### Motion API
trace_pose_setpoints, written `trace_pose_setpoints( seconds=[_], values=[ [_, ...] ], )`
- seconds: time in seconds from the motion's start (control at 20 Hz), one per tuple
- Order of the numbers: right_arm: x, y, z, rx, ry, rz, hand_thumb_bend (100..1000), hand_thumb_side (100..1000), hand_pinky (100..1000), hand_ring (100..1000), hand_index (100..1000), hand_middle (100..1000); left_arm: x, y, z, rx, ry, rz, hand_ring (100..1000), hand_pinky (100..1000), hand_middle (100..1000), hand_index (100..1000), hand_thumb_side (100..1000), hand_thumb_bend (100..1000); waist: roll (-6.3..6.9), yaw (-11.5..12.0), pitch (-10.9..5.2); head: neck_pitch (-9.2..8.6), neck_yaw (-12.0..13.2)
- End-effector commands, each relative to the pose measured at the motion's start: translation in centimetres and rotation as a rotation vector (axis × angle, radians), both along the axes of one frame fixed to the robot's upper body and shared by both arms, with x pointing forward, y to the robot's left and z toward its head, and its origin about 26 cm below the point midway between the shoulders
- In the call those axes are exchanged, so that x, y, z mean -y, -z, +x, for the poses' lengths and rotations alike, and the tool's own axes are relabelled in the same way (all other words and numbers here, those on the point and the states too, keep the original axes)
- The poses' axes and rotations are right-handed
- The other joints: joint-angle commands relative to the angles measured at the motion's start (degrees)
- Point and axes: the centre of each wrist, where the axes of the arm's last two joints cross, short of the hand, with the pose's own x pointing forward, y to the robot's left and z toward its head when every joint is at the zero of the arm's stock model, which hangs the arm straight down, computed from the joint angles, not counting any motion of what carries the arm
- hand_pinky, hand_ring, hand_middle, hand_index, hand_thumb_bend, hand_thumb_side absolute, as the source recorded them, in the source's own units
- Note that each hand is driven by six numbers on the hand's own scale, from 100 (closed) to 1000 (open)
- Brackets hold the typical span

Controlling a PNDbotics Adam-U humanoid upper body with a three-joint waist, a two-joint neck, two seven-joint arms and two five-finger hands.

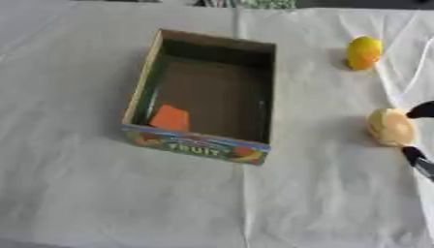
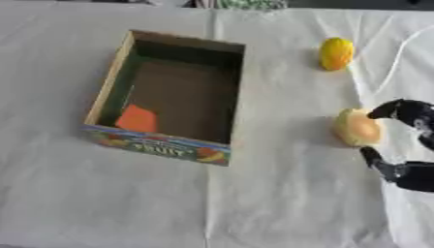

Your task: Pick up objects on the table and place them in the box.

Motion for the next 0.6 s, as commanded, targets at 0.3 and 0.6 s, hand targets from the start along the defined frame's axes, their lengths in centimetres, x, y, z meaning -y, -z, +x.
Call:
trace_pose_setpoints(
  seconds=[0.3, 0.6],
  values=[
    [-0.67, -1.54, 0.51, 0.064, 0.04, 0.02, 275, 425, 908, 909, 845, 829, -0.05, -0.87, -0.3, 0.021, 0.007, 0.017, 785, 744, 771, 862, 564, 226, 0.14, 0.32, -0.4, -0.94, -1.1],
    [-0.82, -1.69, 0.64, 0.004, 0.048, 0.015, 316, 423, 916, 921, 856, 840, -0.01, -0.82, -0.29, 0.018, 0.01, 0.009, 785, 744, 771, 862, 570, 217, 0.16, 0.43, -0.06, -0.93, -1.48]
  ],
)
